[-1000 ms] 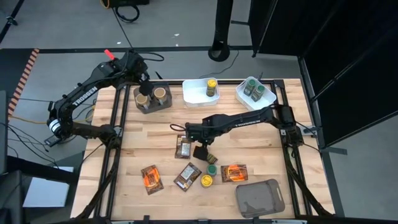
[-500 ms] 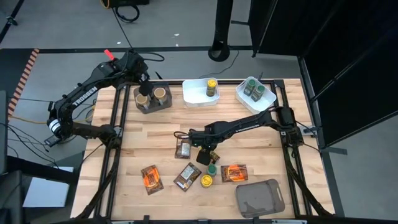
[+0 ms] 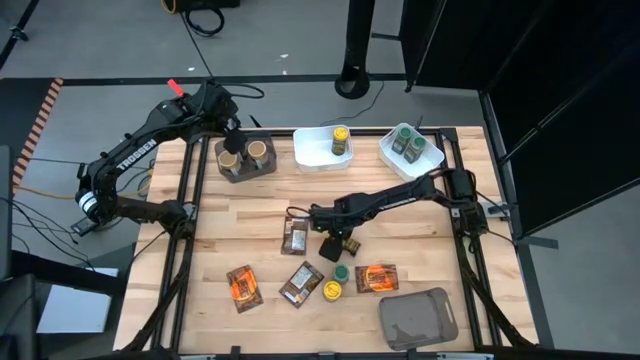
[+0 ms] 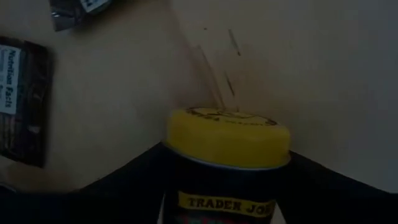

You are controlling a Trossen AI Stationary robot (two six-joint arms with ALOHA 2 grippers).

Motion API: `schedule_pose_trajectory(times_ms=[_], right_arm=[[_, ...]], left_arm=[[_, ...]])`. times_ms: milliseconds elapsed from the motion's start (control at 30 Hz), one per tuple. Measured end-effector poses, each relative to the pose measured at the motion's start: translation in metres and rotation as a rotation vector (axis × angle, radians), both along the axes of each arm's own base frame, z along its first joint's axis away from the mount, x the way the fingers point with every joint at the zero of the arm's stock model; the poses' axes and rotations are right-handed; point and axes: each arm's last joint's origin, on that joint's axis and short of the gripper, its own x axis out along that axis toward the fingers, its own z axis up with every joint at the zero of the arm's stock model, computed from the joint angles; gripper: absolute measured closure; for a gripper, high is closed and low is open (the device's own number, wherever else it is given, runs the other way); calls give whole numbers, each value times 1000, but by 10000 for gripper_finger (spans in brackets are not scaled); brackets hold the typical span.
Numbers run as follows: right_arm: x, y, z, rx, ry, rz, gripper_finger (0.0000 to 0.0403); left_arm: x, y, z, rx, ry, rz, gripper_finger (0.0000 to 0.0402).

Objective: Sort spices by type
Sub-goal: Put the yellow seasoning bottle into the left white bin

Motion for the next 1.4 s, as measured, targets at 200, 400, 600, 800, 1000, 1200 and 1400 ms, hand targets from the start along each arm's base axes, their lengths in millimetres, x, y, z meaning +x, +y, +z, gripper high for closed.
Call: schedule_pose_trajectory(times_ms=[200,400,600,800,1000,1200,1400], right_arm=[[1,-8,0,13,-8,-27,192],[15,-13,16,-111,-136,-47,192],[27,-42,61,-330,-346,-124,192],[44,-86,90,-608,-628,-290,192],[52,-121,102,-909,-813,-419,192],[50,-163,72,-927,-771,-596,192],[55,-177,61,-968,-828,-617,192]], left_arm=[[0,0,0,0,0,0,65],[0,0,0,0,0,0,65],[0,0,0,0,0,0,65],[1,1,1,16,-16,0,65],[3,2,3,33,-32,0,65],[2,3,3,39,-27,7,65],[2,3,3,45,-24,10,65]])
